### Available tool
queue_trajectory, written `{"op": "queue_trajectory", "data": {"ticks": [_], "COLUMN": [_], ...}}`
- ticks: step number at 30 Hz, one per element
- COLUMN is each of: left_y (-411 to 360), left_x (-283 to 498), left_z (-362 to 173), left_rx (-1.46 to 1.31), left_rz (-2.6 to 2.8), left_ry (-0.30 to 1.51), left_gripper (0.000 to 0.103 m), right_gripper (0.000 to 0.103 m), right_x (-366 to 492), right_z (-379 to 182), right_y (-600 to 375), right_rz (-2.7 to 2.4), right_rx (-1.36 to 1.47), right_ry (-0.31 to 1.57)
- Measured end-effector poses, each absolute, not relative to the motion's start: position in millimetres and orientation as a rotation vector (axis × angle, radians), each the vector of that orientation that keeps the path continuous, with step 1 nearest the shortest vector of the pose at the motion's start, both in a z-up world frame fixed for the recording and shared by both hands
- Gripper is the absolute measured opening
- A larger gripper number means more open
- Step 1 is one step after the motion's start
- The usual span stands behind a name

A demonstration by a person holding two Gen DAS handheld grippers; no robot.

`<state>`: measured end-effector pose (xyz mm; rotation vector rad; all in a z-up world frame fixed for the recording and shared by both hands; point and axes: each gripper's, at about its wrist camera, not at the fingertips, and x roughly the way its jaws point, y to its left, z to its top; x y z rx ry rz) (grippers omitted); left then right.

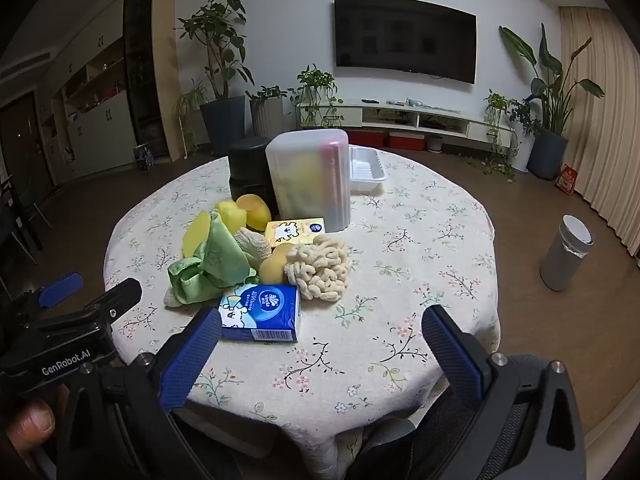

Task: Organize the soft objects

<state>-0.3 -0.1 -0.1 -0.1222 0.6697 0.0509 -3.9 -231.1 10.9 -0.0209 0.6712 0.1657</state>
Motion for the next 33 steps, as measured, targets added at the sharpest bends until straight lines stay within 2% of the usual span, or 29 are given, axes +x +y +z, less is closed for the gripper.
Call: {"op": "queue_trajectory", "data": {"ticks": [33], "left_y": [1.6], "left_x": [-1.7], "left_z": [2.6], "left_rx": [-0.108], "left_rz": [0.057], "left_ry": [0.671], "left_gripper": [0.103], "right_gripper": [0.102], "right_x": [-3.6], "right_z": [10.2], "right_y": [-232.8], "right_rz": [0.165], "right_rx": [-0.024], "right_ry": [0.669]}}
